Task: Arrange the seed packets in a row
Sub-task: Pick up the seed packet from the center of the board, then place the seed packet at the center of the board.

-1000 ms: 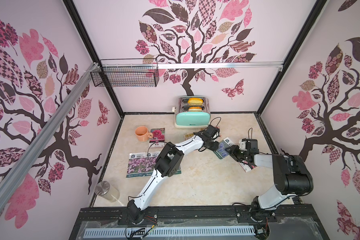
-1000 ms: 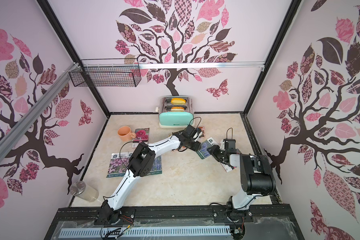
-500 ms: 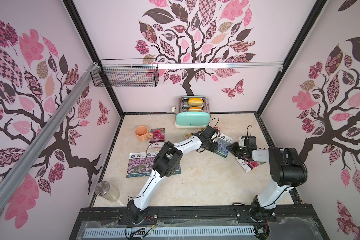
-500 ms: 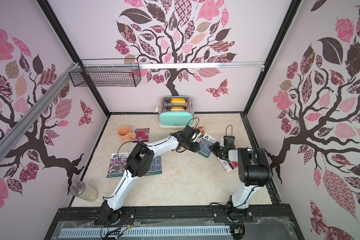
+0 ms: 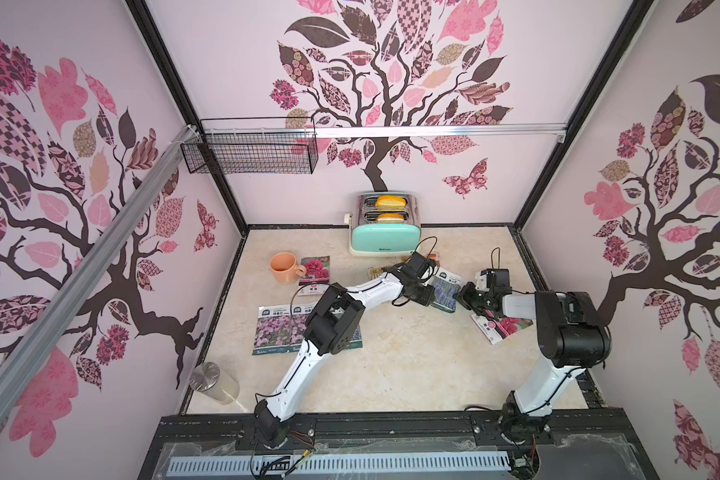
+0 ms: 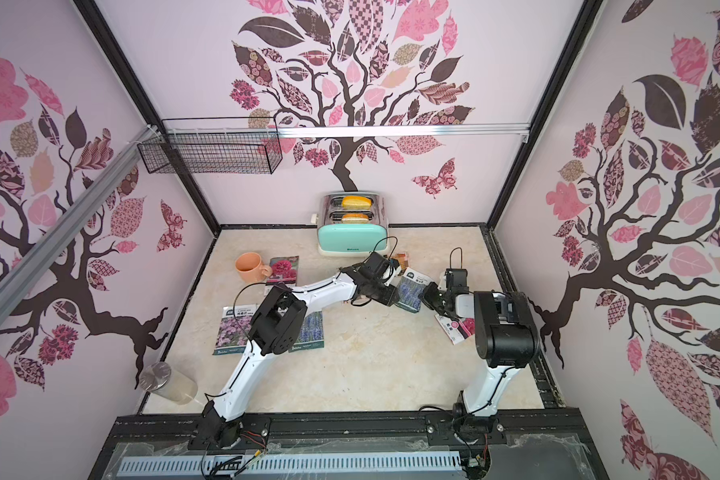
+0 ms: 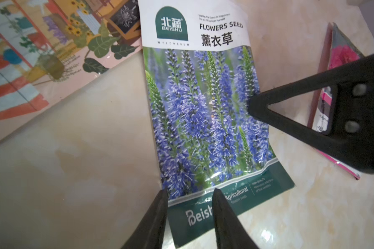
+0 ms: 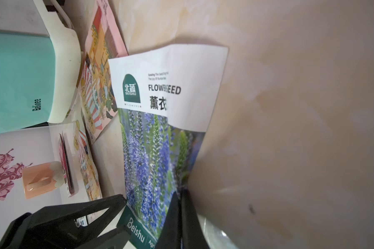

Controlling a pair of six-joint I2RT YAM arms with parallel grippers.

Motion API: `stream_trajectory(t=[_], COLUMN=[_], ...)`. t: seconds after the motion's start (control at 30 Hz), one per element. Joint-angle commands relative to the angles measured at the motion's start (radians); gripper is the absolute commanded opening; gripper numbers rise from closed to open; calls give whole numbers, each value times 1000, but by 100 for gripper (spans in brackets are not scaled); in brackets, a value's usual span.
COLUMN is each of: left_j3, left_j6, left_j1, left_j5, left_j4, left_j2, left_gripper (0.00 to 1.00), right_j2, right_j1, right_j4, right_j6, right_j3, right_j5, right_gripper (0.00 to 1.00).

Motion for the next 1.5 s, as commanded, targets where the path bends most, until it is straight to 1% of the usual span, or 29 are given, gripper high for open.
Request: stream_trajectory(t=[0.0, 0.1, 0.2, 0.37, 0.47, 0.53, 0.6, 0.73, 0.83, 0.9, 1.0, 1.07, 1.23, 1.47], left_j3=[-63, -127, -200, -332, -449, -537, -631, -807, -871, -889, -895, -894, -897, -897], left_j6=[16, 5, -2, -47, -84, -108, -141, -194, -203, -202, -200, -199, -205, -209], left_j1=[-14, -1, 19, 71, 107, 130, 152, 193, 205, 209, 212, 212, 213, 213], left_j5=[-34, -79, -99, -167, -219, -253, -280, -286, -307, -319, -330, -337, -352, -345], left_j4=[-134, -99, -74, -87, -100, -116, -118, -98, -114, -130, -148, -150, -147, -148], left_j2=[-42, -174, -322, -542, -667, -757, -841, -1009, -1096, -1137, -1175, -1189, -1225, -1265], left_gripper=[37, 37, 38, 39, 40, 40, 41, 42, 43, 43, 44, 44, 44, 45], right_j2=[-11, -61, -136, -281, -366, -396, -399, -361, -326, -314, -287, -249, -96, 86], right_j1=[7, 7, 7, 20, 74, 146, 235, 406, 491, 523, 533, 533, 534, 536], right_j4=[-122, -185, -250, -354, -390, -383, -379, -315, -287, -269, -276, -319, -431, -491], right_j6=[-55, -89, -117, -164, -172, -156, -142, -83, -50, -32, -39, -78, -168, -218], right_j3=[57, 82, 86, 58, 19, -13, -27, -51, -67, -85, -100, -79, 49, 228], right_j5=[-8, -24, -46, -127, -131, -135, -110, -82, -54, -43, -42, -37, -35, -4], right_gripper=[0, 0, 0, 0, 0, 0, 0, 0, 0, 0, 0, 0, 0, 0])
